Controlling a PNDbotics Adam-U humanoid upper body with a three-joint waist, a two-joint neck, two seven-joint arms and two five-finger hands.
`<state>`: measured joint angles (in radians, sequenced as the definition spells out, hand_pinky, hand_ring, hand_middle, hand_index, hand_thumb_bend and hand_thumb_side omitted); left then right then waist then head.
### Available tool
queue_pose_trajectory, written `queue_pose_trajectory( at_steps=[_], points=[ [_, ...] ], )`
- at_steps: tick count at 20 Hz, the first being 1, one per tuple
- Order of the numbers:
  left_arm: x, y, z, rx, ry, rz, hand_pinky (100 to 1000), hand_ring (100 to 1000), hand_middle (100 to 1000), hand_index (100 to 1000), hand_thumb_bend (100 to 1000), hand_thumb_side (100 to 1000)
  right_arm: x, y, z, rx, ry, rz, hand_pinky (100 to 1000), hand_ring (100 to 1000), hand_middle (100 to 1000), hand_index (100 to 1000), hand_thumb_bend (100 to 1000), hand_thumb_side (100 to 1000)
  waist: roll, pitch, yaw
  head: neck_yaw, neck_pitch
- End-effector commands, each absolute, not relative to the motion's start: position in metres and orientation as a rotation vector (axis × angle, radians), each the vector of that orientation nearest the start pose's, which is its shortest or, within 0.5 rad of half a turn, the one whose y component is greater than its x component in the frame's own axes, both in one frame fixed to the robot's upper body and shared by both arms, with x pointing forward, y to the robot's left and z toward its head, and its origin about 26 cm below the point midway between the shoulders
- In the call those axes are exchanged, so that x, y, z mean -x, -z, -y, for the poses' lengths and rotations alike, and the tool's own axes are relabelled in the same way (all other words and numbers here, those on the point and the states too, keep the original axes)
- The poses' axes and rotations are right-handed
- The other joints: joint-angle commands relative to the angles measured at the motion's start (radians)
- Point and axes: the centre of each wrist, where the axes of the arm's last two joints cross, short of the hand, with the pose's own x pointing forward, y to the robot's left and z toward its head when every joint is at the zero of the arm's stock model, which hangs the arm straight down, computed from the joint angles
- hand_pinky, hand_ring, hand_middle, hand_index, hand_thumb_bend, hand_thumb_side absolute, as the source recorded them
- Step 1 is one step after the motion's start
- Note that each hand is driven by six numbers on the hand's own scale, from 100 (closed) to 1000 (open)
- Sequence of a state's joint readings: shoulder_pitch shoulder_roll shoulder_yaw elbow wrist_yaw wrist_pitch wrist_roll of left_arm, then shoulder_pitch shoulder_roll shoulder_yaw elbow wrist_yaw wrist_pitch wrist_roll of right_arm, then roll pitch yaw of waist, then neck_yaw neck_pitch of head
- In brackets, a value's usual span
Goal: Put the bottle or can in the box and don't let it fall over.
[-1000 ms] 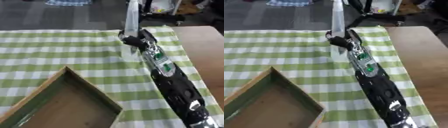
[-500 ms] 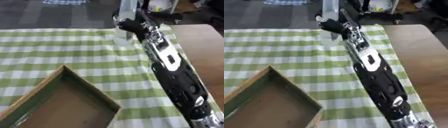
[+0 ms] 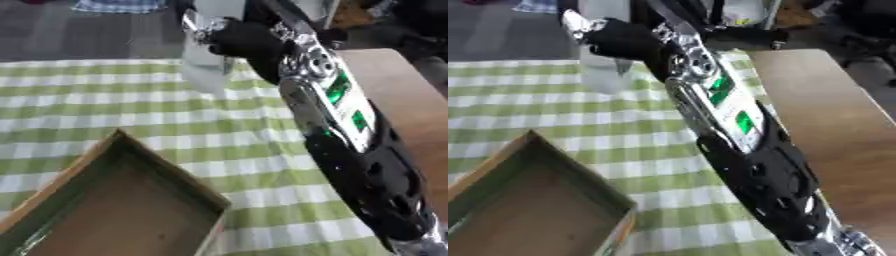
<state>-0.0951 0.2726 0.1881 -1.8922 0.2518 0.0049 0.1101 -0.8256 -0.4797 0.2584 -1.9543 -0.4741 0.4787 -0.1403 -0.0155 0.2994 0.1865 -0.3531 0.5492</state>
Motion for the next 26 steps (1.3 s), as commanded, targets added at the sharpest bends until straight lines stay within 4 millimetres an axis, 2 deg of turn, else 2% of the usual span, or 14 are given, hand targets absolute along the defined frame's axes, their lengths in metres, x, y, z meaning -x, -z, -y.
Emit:
queue_pose_trajectory(
  at_steps=[1, 8, 16, 20, 23, 26],
  points=[
    [-0.281, -0.133, -0.332, -0.176, -0.106, 2.019, 1000, 671, 825, 799, 182, 845, -0.297, -0.326, 0.158, -0.305, -0.69, 2.029, 952, 798, 408, 182, 100, 100, 0.001, -0.033, -0.007, 0.008, 0.014],
    [-0.281, -0.133, -0.332, -0.17, -0.103, 2.015, 1000, 672, 824, 799, 183, 842, -0.29, -0.307, 0.126, -0.419, -0.811, 1.927, 942, 785, 408, 186, 100, 100, 0.001, -0.05, -0.033, 0.018, 0.035],
    [-0.282, -0.134, -0.332, -0.169, -0.103, 2.016, 1000, 673, 823, 799, 183, 838, -0.285, -0.292, 0.107, -0.509, -0.896, 1.835, 936, 783, 413, 195, 100, 100, -0.001, -0.059, -0.035, 0.035, 0.061],
    [-0.282, -0.134, -0.331, -0.16, -0.102, 2.019, 1000, 673, 823, 799, 183, 837, -0.281, -0.286, 0.097, -0.567, -0.908, 1.785, 933, 786, 423, 207, 100, 100, 0.001, -0.062, -0.029, 0.032, 0.064],
    [-0.283, -0.135, -0.33, -0.154, -0.099, 2.023, 1000, 672, 813, 799, 182, 838, -0.279, -0.281, 0.091, -0.593, -0.913, 1.75, 932, 806, 465, 239, 100, 100, 0.003, -0.059, -0.018, 0.028, 0.065],
    [-0.284, -0.137, -0.328, -0.146, -0.093, 2.031, 1000, 673, 814, 800, 181, 838, -0.277, -0.276, 0.088, -0.608, -0.925, 1.729, 924, 843, 560, 304, 100, 100, 0.006, -0.051, -0.005, 0.024, 0.06]
  ],
)
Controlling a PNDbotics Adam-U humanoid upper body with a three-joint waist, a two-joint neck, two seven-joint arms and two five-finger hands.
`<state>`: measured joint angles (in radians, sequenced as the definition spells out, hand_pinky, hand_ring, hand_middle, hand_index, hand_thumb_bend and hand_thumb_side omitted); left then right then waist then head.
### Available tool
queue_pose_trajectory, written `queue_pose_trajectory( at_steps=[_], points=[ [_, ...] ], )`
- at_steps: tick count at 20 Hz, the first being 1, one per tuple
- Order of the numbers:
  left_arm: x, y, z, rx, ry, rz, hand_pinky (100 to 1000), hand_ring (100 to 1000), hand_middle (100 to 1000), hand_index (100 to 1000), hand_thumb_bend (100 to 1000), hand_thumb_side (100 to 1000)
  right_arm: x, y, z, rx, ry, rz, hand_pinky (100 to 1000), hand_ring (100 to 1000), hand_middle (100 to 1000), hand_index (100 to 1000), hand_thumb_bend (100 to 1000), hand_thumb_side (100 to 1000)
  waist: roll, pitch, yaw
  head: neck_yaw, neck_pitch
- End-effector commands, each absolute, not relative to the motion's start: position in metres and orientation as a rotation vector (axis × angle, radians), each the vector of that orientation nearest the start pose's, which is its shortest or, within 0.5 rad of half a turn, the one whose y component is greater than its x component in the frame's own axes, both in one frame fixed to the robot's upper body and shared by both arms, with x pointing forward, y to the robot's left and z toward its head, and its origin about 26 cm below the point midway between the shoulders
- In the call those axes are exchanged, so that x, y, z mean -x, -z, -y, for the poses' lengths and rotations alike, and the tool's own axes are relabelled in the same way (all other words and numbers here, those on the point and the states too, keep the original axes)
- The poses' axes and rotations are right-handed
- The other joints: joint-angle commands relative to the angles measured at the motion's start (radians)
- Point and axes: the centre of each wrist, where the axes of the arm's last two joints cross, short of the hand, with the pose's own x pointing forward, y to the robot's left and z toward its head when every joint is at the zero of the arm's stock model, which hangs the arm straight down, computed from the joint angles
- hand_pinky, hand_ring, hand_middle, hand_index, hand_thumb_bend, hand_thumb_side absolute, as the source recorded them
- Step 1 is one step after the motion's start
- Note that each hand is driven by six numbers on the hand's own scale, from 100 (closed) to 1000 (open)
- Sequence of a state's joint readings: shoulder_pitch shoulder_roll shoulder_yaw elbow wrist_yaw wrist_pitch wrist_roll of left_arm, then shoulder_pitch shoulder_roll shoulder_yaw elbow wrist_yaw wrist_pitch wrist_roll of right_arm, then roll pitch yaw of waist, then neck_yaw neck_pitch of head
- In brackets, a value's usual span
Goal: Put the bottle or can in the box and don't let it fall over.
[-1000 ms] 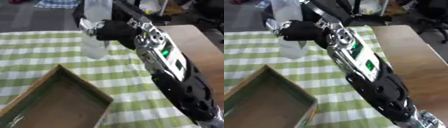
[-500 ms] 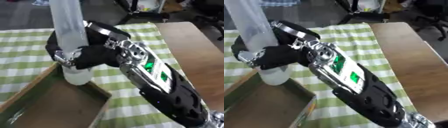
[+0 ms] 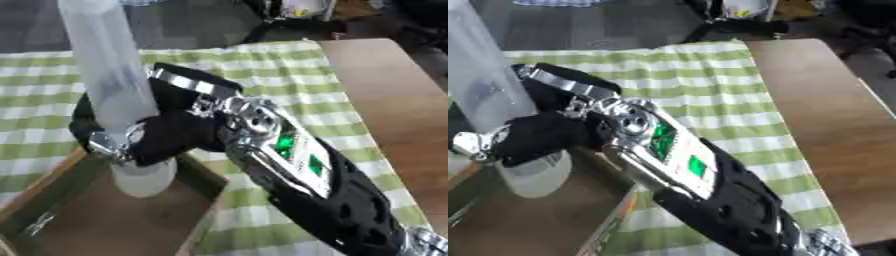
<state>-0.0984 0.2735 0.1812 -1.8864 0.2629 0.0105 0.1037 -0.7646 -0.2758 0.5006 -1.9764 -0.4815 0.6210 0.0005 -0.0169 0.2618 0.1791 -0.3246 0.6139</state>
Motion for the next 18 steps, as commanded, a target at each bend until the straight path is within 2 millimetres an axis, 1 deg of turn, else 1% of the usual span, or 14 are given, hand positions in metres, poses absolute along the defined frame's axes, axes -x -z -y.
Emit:
queue_pose_trajectory(
  at_steps=[1, 3, 4, 5, 7, 11, 12, 15, 18],
  points=[
    [-0.284, -0.137, -0.329, -0.146, -0.092, 2.033, 1000, 673, 814, 800, 181, 838, -0.277, -0.275, 0.088, -0.613, -0.929, 1.727, 923, 849, 582, 325, 100, 100, 0.009, -0.012, 0.005, -0.005, -0.006],
    [-0.284, -0.138, -0.329, -0.149, -0.094, 2.036, 1000, 673, 814, 799, 181, 837, -0.277, -0.274, 0.089, -0.614, -0.935, 1.745, 925, 868, 631, 367, 100, 100, 0.009, -0.01, 0.008, -0.005, -0.011],
    [-0.284, -0.138, -0.329, -0.149, -0.096, 2.038, 1000, 673, 814, 799, 180, 837, -0.278, -0.273, 0.09, -0.615, -0.936, 1.762, 923, 873, 633, 374, 100, 100, 0.009, -0.009, 0.009, -0.004, -0.014],
    [-0.284, -0.138, -0.329, -0.149, -0.095, 2.039, 1000, 673, 813, 799, 179, 837, -0.279, -0.272, 0.091, -0.615, -0.933, 1.781, 920, 870, 603, 367, 100, 100, 0.01, -0.007, 0.01, -0.004, -0.017],
    [-0.284, -0.139, -0.328, -0.146, -0.092, 2.042, 1000, 673, 814, 799, 179, 839, -0.284, -0.267, 0.092, -0.605, -0.922, 1.805, 919, 869, 592, 358, 100, 100, 0.012, -0.001, 0.013, -0.003, -0.026],
    [-0.284, -0.139, -0.328, -0.145, -0.089, 2.046, 1000, 673, 814, 799, 177, 840, -0.295, -0.255, 0.091, -0.606, -0.906, 1.811, 916, 876, 626, 365, 100, 100, 0.017, 0.01, 0.023, -0.005, -0.033],
    [-0.284, -0.139, -0.328, -0.145, -0.089, 2.046, 1000, 673, 814, 799, 177, 840, -0.297, -0.253, 0.091, -0.606, -0.903, 1.814, 916, 886, 656, 379, 100, 100, 0.017, 0.012, 0.025, -0.004, -0.035],
    [-0.284, -0.139, -0.328, -0.147, -0.089, 2.047, 1000, 674, 814, 800, 176, 840, -0.301, -0.247, 0.092, -0.606, -0.907, 1.824, 912, 915, 731, 471, 100, 100, 0.018, 0.015, 0.026, -0.002, -0.038],
    [-0.285, -0.14, -0.328, -0.145, -0.087, 2.048, 1000, 674, 815, 800, 177, 842, -0.309, -0.236, 0.094, -0.584, -0.932, 1.821, 912, 934, 755, 502, 100, 100, 0.017, 0.018, 0.028, -0.001, -0.041]
  ],
)
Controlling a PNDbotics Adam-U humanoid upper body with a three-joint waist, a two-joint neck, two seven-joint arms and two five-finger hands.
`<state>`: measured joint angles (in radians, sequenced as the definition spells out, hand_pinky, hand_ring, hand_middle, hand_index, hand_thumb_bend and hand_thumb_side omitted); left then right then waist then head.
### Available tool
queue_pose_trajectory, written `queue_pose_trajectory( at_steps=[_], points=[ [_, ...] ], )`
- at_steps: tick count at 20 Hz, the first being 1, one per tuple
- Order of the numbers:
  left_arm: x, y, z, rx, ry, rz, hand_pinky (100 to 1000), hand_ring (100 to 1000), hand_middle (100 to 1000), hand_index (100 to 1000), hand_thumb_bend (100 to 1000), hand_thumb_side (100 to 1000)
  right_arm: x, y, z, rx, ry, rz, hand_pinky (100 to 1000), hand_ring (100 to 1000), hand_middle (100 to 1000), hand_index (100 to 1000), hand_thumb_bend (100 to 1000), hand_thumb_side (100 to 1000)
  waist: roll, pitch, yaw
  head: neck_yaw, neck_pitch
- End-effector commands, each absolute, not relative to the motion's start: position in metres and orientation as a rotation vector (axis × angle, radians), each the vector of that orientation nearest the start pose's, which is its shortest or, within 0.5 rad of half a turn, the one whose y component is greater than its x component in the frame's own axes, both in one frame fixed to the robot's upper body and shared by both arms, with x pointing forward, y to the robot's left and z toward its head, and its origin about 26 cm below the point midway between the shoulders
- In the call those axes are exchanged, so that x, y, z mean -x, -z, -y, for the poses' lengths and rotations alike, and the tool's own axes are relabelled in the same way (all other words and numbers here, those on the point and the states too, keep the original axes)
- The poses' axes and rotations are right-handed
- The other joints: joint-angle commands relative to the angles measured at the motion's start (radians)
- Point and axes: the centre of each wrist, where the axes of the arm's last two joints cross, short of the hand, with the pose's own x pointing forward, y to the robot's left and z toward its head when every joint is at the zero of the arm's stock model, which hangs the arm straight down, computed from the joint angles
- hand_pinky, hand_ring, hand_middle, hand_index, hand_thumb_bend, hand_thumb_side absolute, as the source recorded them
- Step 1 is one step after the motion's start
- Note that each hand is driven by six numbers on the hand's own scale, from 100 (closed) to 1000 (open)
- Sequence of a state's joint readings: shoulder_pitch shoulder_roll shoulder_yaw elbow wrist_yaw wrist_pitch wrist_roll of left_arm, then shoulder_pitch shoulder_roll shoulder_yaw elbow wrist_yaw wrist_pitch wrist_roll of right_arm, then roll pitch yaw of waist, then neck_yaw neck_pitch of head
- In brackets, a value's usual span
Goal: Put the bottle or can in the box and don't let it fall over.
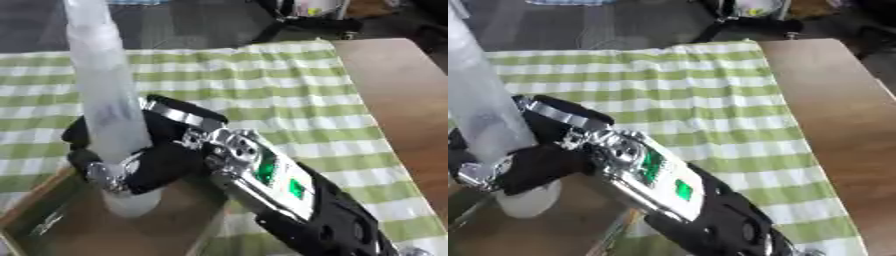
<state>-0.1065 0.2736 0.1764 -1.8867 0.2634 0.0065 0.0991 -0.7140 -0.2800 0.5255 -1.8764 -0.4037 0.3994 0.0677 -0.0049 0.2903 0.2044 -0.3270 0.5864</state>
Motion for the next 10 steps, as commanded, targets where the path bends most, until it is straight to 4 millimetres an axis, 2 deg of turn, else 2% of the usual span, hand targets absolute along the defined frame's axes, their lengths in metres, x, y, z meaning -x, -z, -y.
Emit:
queue_pose_trajectory(
  at_steps=[1, 4, 6, 7, 10],
  points=[
    [-0.285, -0.139, -0.328, -0.144, -0.087, 2.047, 1000, 674, 815, 800, 177, 842, -0.312, -0.231, 0.095, -0.573, -0.946, 1.813, 912, 938, 762, 508, 100, 100, 0.005, -0.01, 0.003, 0.002, -0.014],
    [-0.285, -0.139, -0.328, -0.144, -0.087, 2.048, 1000, 675, 815, 800, 177, 842, -0.319, -0.221, 0.096, -0.558, -0.987, 1.798, 919, 989, 867, 613, 100, 100, 0.005, -0.008, 0.007, 0.003, -0.015],
    [-0.285, -0.139, -0.328, -0.145, -0.087, 2.048, 1000, 675, 815, 801, 177, 843, -0.322, -0.217, 0.097, -0.555, -1.017, 1.808, 928, 1000, 978, 767, 100, 100, 0.004, -0.007, 0.008, 0.003, -0.016],
    [-0.284, -0.139, -0.328, -0.145, -0.087, 2.048, 1000, 675, 815, 801, 177, 843, -0.323, -0.215, 0.098, -0.553, -1.037, 1.814, 934, 1000, 1000, 826, 100, 119, 0.004, -0.006, 0.008, 0.003, -0.016],
    [-0.285, -0.139, -0.327, -0.145, -0.086, 2.047, 1000, 675, 815, 801, 177, 843, -0.327, -0.211, 0.101, -0.513, -1.126, 1.835, 962, 1000, 1000, 999, 100, 456, 0.003, -0.006, 0.006, 0.004, -0.015]
  ],
)
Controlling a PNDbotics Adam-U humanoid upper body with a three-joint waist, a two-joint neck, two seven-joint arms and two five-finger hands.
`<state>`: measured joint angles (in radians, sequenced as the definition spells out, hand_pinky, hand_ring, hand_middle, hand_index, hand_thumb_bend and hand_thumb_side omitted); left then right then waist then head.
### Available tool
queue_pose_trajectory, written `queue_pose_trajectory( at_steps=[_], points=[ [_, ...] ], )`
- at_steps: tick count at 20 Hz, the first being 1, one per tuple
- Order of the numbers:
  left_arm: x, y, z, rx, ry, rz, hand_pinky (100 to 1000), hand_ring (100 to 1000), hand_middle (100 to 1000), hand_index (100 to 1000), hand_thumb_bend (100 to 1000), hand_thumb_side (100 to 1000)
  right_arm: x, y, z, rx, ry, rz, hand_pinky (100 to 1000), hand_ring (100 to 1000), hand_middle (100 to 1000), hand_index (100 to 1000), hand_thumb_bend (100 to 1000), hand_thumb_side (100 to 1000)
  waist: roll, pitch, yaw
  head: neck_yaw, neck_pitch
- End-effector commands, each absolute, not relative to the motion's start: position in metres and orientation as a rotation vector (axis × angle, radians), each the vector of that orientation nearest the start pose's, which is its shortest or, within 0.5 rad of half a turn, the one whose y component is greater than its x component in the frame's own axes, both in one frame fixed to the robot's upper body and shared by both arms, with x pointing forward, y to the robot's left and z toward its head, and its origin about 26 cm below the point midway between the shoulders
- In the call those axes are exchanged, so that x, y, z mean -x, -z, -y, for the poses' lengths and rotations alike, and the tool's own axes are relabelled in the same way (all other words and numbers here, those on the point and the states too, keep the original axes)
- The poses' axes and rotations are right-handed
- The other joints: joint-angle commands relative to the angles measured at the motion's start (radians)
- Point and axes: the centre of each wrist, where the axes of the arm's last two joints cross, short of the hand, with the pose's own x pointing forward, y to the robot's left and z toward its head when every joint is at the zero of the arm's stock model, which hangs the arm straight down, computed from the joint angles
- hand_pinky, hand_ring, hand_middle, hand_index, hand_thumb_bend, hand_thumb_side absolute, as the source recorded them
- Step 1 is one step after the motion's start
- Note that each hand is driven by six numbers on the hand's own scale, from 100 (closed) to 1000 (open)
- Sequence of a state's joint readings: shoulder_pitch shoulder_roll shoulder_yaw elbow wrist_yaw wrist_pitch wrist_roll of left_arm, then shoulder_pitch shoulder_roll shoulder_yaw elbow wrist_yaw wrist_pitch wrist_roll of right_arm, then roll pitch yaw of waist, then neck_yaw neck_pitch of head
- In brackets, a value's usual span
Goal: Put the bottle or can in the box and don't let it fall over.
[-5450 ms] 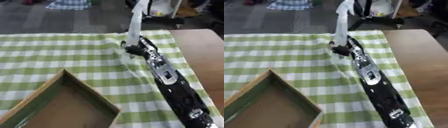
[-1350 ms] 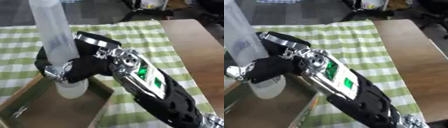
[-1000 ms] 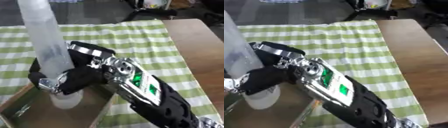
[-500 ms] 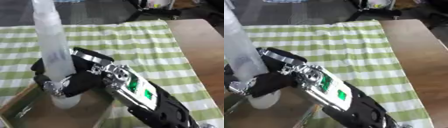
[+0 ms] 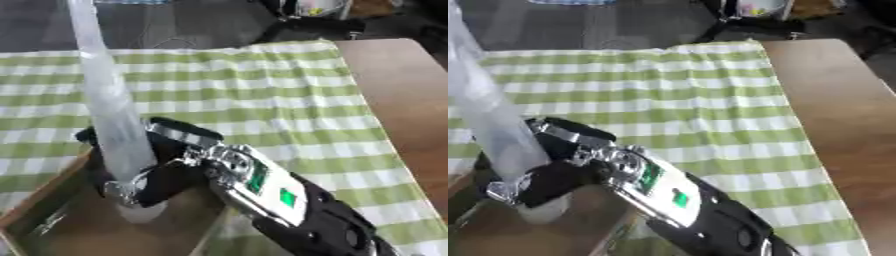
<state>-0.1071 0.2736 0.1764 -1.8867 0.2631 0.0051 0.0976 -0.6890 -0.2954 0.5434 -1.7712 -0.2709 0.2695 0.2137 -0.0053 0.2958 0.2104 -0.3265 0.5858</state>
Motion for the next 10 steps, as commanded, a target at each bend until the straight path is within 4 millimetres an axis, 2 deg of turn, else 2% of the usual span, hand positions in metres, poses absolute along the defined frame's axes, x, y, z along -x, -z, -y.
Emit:
queue_pose_trajectory(
  at_steps=[1, 2, 6, 10],
  points=[
    [-0.285, -0.139, -0.327, -0.145, -0.085, 2.047, 1000, 675, 815, 801, 177, 843, -0.329, -0.209, 0.102, -0.494, -1.16, 1.838, 967, 1000, 1000, 1000, 100, 524, 0.004, -0.012, 0.0, 0.003, -0.014],
    [-0.285, -0.139, -0.327, -0.145, -0.085, 2.047, 1000, 675, 815, 801, 177, 843, -0.33, -0.208, 0.103, -0.473, -1.196, 1.84, 975, 1000, 1000, 1000, 100, 645, 0.004, -0.012, -0.001, 0.003, -0.014],
    [-0.284, -0.139, -0.327, -0.144, -0.084, 2.046, 1000, 676, 815, 801, 177, 843, -0.336, -0.202, 0.107, -0.393, -1.305, 1.84, 991, 1000, 1000, 1000, 100, 697, 0.004, -0.012, -0.001, 0.005, -0.012],
    [-0.284, -0.139, -0.327, -0.144, -0.081, 2.044, 1000, 676, 815, 802, 176, 844, -0.34, -0.199, 0.111, -0.343, -1.356, 1.833, 996, 1000, 1000, 1000, 100, 703, 0.003, -0.012, -0.003, 0.007, -0.013]
  ],
)
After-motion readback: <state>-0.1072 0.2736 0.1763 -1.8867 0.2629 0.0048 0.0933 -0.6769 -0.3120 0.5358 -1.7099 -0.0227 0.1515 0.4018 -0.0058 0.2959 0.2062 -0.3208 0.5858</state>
